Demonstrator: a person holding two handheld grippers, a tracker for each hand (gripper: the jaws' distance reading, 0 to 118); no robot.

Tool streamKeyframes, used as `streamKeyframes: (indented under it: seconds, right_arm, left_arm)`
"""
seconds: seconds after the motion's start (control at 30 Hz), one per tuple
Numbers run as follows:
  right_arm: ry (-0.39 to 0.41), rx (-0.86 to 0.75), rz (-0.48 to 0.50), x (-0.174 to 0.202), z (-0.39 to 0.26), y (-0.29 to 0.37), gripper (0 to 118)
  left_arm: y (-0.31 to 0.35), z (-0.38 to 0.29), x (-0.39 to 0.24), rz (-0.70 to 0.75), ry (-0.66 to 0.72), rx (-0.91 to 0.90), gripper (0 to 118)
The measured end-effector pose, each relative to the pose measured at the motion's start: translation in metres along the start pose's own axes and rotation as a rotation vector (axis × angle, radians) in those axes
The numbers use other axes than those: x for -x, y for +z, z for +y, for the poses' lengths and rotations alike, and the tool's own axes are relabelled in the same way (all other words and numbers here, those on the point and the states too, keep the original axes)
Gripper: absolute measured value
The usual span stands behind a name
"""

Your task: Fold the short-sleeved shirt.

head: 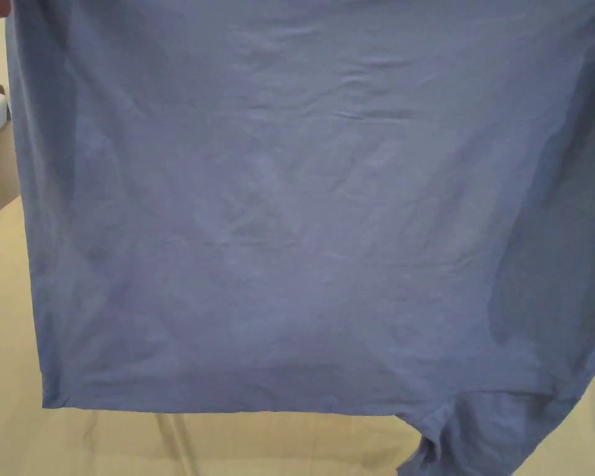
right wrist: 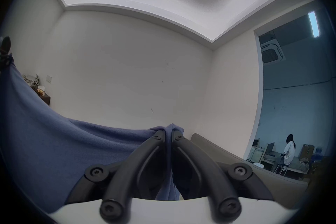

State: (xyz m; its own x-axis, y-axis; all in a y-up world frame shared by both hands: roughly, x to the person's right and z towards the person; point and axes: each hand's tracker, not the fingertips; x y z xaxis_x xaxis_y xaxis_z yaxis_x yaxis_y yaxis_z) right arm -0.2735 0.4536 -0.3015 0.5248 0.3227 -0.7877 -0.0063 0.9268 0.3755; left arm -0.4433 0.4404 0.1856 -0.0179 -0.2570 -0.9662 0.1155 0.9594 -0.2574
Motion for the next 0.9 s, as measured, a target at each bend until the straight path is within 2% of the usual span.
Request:
streamKeyframes:
  seconds: [0.1,0.23,0.3,0.57,0.8,0.9]
  right_arm:
    - [0.019,0.009,-0.003,0.012,-0.014,-0.029,5]
    - [-0.009,0.025,-0.001,0.03,-0.03,-0.053,5]
    - [0.013,0.036,-0.006,0.04,-0.037,-0.068,5]
    - [0.014,0.053,-0.043,0.063,-0.039,-0.124,5]
    - [0.098,0.03,-0.067,0.084,-0.044,-0.163,5]
    - [0.105,0.045,-0.06,0.094,-0.06,-0.174,5]
  left_arm:
    - [-0.025,-0.011,-0.01,-0.001,0.004,0.025,3]
    - [-0.057,-0.027,-0.018,0.006,0.022,0.048,3]
    - [-0.071,-0.033,-0.022,-0.002,0.032,0.065,3]
    - [-0.118,-0.051,-0.044,-0.006,-0.01,0.082,3]
    - [-0.162,-0.066,-0.066,-0.003,-0.022,0.116,3]
    - [-0.179,-0.078,-0.074,-0.001,-0.011,0.131,3]
